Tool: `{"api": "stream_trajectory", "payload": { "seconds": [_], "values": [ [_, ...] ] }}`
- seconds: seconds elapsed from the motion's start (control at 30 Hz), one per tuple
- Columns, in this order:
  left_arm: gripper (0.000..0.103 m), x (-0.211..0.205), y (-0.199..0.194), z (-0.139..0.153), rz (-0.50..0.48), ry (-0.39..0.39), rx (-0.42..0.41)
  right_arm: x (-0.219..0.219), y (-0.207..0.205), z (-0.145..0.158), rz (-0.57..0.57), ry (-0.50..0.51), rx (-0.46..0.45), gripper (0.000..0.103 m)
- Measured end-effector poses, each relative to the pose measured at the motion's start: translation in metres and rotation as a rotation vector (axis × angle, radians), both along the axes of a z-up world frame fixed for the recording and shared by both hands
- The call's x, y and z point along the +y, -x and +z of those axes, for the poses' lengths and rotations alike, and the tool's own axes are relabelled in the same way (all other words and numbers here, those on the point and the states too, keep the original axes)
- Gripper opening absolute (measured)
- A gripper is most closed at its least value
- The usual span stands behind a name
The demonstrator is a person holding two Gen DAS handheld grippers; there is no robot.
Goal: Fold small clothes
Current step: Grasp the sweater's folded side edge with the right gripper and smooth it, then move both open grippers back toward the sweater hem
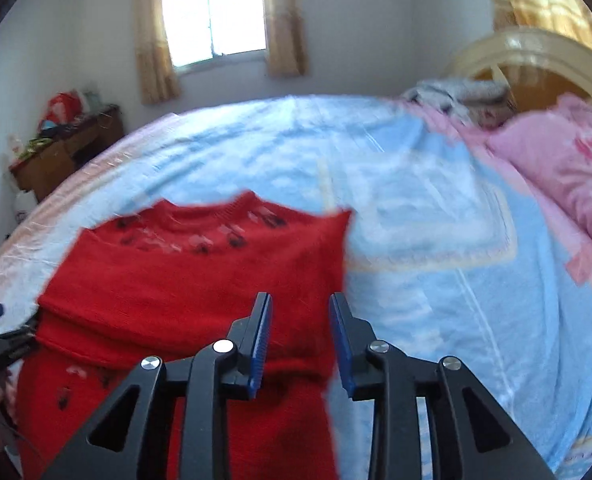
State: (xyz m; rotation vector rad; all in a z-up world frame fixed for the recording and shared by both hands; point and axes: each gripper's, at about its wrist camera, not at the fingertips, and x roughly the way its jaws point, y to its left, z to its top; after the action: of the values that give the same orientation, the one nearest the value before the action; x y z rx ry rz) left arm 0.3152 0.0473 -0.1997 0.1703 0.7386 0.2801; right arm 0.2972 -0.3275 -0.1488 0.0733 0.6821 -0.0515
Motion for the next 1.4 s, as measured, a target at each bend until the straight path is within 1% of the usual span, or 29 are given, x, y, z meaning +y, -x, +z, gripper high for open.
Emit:
{"api": "stream_trajectory", "payload": {
  "seconds": [0.03,0.13,0.23,0.27,0.37,0.43,0.5,0.57,0.67,0.7,0.8,0.93,1.07,1.17,1.23,1.27,1.33,1.4],
  "values": [
    [0.103,0.000,0.000,0.000,-0.001,0.000,0.001,0.010,-0.003,0.003,0.038,0.007,-0.004,0.040],
    [0.103,0.004,0.001,0.002,-0.010,0.031,0.004,0.037,-0.020,-0.001,0.120,0.014,0.024,0.041],
    [0.103,0.010,0.006,0.010,-0.029,0.083,0.003,0.043,-0.033,-0.012,0.110,0.013,0.052,0.041],
    [0.103,0.010,0.012,0.015,-0.039,0.089,-0.020,0.042,-0.037,-0.018,0.105,0.006,0.068,0.041],
    [0.103,0.003,0.022,0.031,-0.068,0.049,-0.111,0.037,-0.037,-0.033,0.083,-0.004,0.104,0.041],
    [0.103,-0.004,0.018,0.037,-0.100,0.040,-0.127,0.033,-0.037,-0.046,0.072,-0.006,0.139,0.041],
    [0.103,-0.010,0.007,0.038,-0.111,0.035,-0.111,0.031,-0.035,-0.049,0.079,-0.008,0.133,0.041],
    [0.103,-0.015,-0.007,0.033,-0.105,0.023,-0.085,0.033,-0.033,-0.049,0.086,0.012,0.129,0.041],
    [0.103,-0.018,-0.026,0.013,-0.091,0.014,0.012,0.033,-0.031,-0.049,0.092,0.021,0.128,0.041],
    [0.103,-0.017,-0.026,0.008,-0.086,0.016,0.028,0.032,-0.028,-0.050,0.097,0.021,0.124,0.041],
    [0.103,-0.012,-0.023,0.009,-0.086,0.050,0.018,0.029,-0.024,-0.053,0.107,0.018,0.111,0.041],
    [0.103,-0.011,-0.021,0.010,-0.092,0.065,0.020,0.029,-0.019,-0.051,0.108,0.017,0.111,0.042],
    [0.103,-0.013,-0.005,0.011,-0.116,0.071,0.033,0.029,-0.007,-0.046,0.105,0.015,0.106,0.043],
    [0.103,-0.015,0.005,0.011,-0.126,0.082,0.035,0.031,0.000,-0.047,0.110,0.036,0.106,0.043],
    [0.103,-0.015,0.013,0.014,-0.134,0.094,0.032,0.030,0.004,-0.046,0.107,0.023,0.103,0.044],
    [0.103,-0.016,0.017,0.017,-0.141,0.101,0.029,0.029,0.006,-0.044,0.105,0.015,0.102,0.044],
    [0.103,-0.016,0.023,0.021,-0.151,0.113,0.021,0.029,0.012,-0.042,0.106,-0.001,0.102,0.048],
    [0.103,-0.016,0.032,0.028,-0.166,0.128,0.008,0.030,0.018,-0.040,0.109,-0.011,0.098,0.049]
  ]
}}
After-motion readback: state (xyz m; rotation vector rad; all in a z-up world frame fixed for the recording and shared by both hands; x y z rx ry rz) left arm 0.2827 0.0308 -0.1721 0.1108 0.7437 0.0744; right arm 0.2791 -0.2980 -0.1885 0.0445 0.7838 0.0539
